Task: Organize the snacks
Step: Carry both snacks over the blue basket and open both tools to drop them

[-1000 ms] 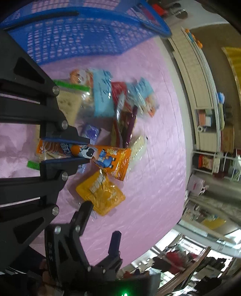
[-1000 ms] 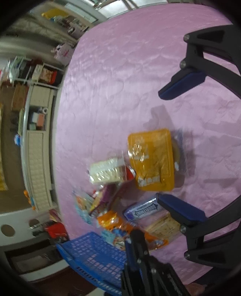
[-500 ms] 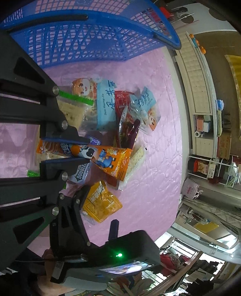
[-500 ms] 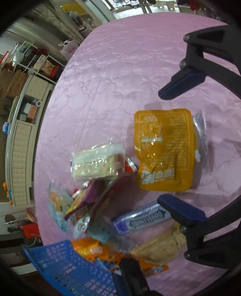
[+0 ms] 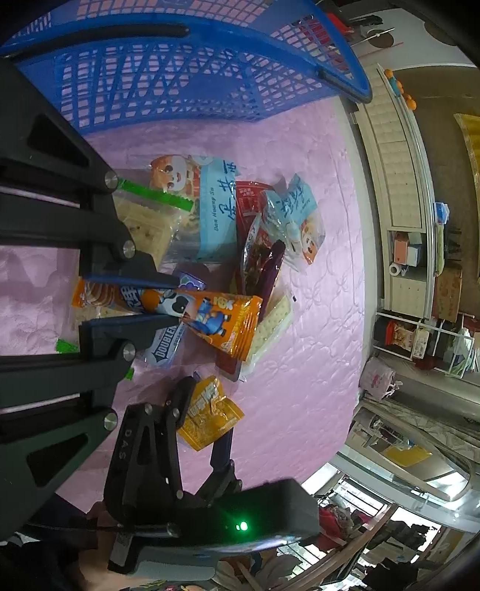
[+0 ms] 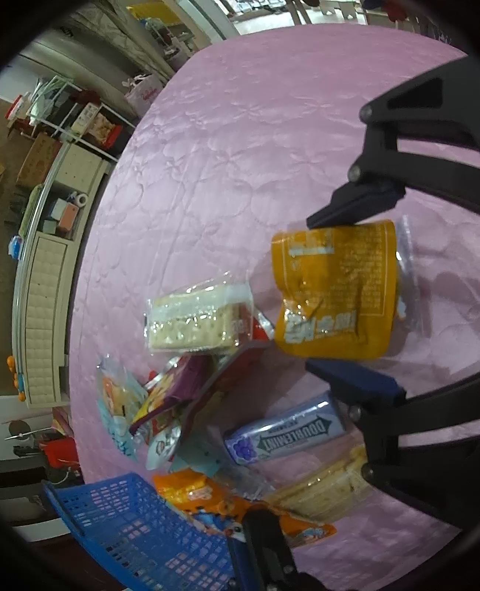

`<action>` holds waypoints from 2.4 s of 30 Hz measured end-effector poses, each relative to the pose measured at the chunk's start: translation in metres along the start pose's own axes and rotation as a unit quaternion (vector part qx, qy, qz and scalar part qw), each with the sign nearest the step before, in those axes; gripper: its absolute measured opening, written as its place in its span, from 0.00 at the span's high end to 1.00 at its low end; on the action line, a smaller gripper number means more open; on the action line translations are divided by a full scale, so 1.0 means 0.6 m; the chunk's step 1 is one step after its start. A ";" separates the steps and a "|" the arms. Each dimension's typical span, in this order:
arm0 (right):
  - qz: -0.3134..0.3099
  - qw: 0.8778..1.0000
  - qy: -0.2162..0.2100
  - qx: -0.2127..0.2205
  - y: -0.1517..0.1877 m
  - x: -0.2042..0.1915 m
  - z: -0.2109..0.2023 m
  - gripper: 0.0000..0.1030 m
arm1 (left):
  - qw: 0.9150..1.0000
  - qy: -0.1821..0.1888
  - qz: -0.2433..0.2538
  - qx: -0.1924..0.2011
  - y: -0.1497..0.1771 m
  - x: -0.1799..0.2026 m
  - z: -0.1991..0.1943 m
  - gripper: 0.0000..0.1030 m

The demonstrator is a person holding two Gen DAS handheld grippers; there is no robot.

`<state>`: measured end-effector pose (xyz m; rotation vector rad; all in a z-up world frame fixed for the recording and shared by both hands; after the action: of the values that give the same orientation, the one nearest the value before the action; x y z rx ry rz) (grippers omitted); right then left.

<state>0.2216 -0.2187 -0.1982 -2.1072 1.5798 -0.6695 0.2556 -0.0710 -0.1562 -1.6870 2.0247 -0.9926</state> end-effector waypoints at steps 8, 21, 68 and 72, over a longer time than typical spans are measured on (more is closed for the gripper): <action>0.005 0.999 -0.005 0.034 -0.012 -0.002 -0.054 0.34 | 1.000 -0.002 0.002 0.013 0.001 0.015 -0.033 0.89; 0.010 0.994 -0.012 0.109 -0.026 -0.056 -0.192 0.36 | 0.997 -0.011 0.011 0.076 -0.006 0.027 -0.161 0.89; -0.076 0.976 -0.139 0.151 -0.156 -0.377 -0.191 0.50 | 0.990 -0.092 -0.054 0.095 0.014 -0.290 -0.306 0.89; -0.082 0.978 -0.138 0.134 -0.156 -0.391 -0.167 0.50 | 0.989 -0.090 -0.066 0.094 0.021 -0.301 -0.297 0.88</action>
<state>0.1761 0.0276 -0.0926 -2.0374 1.1116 -0.5779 0.1771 0.1553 -0.0716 -1.7565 1.6706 -1.0004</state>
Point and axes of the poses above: each gripper's, at about its wrist camera, not at the fingertips, and z roughly the way its jaws point, x to its right, y to its underside, the point moved 2 cm from there along z, roughly the way its jaws point, and after that the axes turned 12 degrees about x, right-handed, at the moved point
